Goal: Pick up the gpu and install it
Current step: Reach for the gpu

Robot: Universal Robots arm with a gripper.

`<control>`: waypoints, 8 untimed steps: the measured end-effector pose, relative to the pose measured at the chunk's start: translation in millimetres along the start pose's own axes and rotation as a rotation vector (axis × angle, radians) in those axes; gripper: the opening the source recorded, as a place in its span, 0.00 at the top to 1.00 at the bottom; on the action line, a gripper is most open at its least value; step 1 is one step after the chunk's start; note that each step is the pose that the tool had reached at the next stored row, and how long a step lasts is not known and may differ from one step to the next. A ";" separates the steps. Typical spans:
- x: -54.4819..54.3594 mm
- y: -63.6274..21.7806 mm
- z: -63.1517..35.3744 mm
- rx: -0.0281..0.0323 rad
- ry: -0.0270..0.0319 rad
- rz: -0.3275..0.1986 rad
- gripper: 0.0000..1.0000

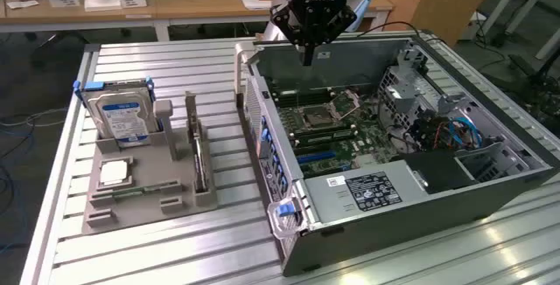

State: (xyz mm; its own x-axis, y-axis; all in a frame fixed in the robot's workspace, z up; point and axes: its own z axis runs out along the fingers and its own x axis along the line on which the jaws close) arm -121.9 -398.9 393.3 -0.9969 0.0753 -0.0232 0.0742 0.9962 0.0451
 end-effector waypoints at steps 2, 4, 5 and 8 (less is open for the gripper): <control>0.0 0.0 0.0 0.0000 0.0000 0.000 0.89; 0.0 0.0 0.0 0.0000 0.0000 0.000 0.89; 0.4 0.0 0.0 0.0000 -0.0001 0.000 0.89; 2.3 -0.2 -0.1 0.0000 0.0000 0.000 0.89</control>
State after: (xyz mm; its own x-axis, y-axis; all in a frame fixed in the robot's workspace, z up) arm -124.2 -398.9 393.3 -0.9969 0.0753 -0.0232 0.0742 0.9962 0.0450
